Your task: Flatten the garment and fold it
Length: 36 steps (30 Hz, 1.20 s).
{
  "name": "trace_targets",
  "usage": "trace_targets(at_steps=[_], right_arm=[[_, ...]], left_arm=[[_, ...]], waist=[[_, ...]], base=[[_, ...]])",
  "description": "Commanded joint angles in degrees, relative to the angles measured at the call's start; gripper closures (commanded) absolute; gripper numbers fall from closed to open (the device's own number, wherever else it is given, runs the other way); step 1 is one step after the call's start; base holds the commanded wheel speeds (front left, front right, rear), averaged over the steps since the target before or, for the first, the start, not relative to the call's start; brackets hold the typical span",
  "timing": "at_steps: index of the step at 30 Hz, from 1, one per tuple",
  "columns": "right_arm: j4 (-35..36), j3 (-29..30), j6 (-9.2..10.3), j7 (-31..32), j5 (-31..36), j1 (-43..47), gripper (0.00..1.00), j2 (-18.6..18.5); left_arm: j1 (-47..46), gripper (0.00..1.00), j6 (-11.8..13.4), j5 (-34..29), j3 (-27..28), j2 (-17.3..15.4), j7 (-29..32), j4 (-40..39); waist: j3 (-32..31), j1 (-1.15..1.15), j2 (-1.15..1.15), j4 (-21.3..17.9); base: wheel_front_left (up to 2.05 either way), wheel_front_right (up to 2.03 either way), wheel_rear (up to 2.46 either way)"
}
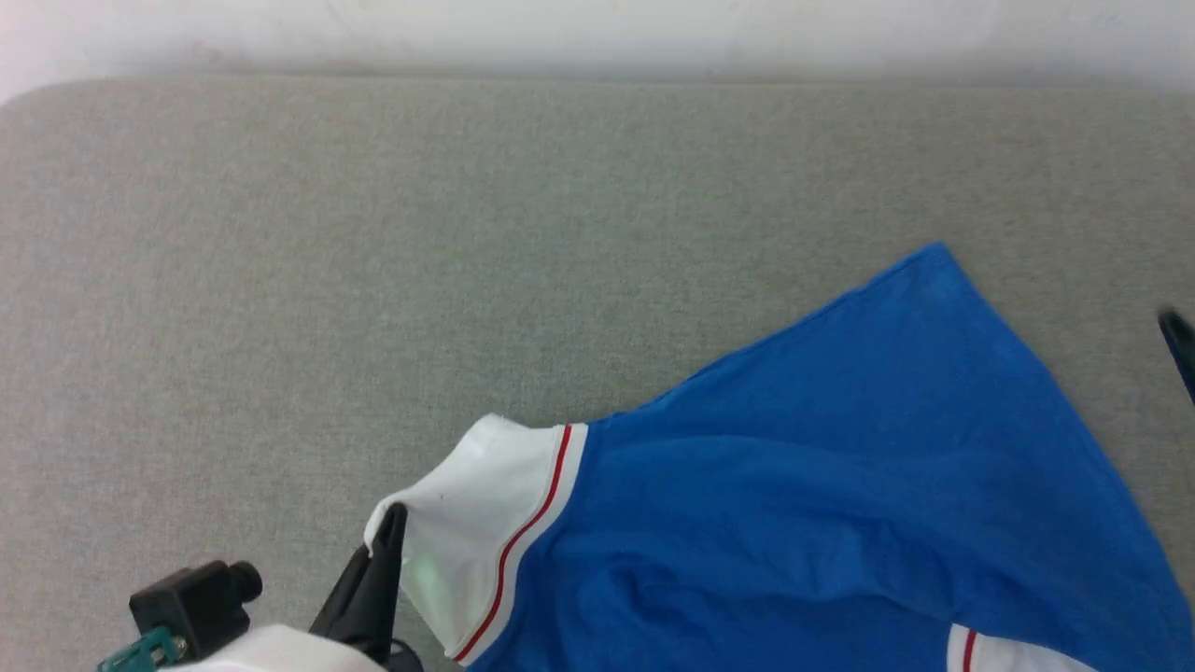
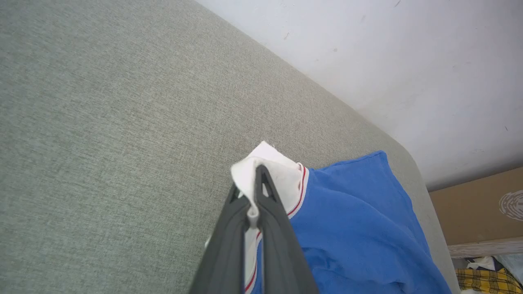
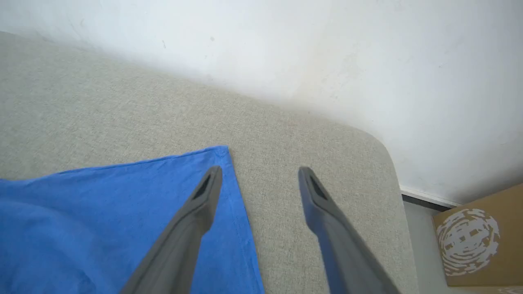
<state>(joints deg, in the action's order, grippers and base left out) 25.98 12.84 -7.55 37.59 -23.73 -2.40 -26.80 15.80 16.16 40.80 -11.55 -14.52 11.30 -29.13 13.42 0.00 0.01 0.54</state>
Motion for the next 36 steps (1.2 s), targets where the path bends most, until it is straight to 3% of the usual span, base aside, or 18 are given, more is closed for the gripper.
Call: trace_targets(at_steps=[1,7,10,16,25,26,27,36], right_arm=[[-1.4,-1.3,0.06,-0.1,0.0,-3.1,0.0,-0.3],[-13.4,-14.0,0.06,-0.4,2.5,-17.3,0.0,-5.1],[-20.5,-17.4,0.06,-0.5,3.0,-21.9,0.0,-6.7],[-30.3,-17.9,0.06,-0.8,3.3,-25.1,0.0,-8.4],[-36.8,-18.4,0.06,-0.9,1.6,-25.1,0.0,-8.8],[-37.4,-18.6,0.06,-0.1,1.1,-25.0,0.62,-8.7],[-37.9,-19.0,0.06,1.0,0.6,-24.8,1.0,-8.6],[-36.4,-18.0,0.06,2.6,-0.6,-24.5,1.0,-6.4]], left_arm=[[-1.4,1.0,-0.6,-0.5,-0.2,0.2,-0.5,0.1],[-5.0,1.0,-1.5,-1.7,-2.5,1.1,-0.9,0.8],[-6.6,1.0,-1.8,-2.2,-3.5,1.7,-1.1,1.0],[-7.8,1.0,-2.2,-2.5,-4.8,3.0,-2.3,1.8],[-9.2,1.0,-3.0,-2.3,-5.3,3.8,-3.7,2.9],[-9.3,1.0,-3.0,-2.2,-5.2,3.8,-3.7,2.9],[-9.4,1.0,-3.0,-2.2,-5.2,3.8,-3.7,3.0],[-9.6,1.0,-2.5,-2.1,-4.0,2.8,-3.1,2.7]], waist=[[2.8,0.0,-0.01,2.3],[7.7,0.0,-0.01,6.0],[10.0,0.0,-0.01,8.1],[13.3,0.0,-0.01,11.4],[16.2,0.0,-0.01,13.2],[16.3,0.0,-0.01,13.2],[16.2,0.0,-0.01,13.1],[12.8,0.0,-0.01,9.9]], base=[[0.0,0.0,0.0],[0.0,0.0,0.0],[0.0,0.0,0.0],[0.0,0.0,0.0],[0.0,0.0,0.0],[0.0,0.0,0.0],[0.0,0.0,0.0],[0.0,0.0,0.0]])
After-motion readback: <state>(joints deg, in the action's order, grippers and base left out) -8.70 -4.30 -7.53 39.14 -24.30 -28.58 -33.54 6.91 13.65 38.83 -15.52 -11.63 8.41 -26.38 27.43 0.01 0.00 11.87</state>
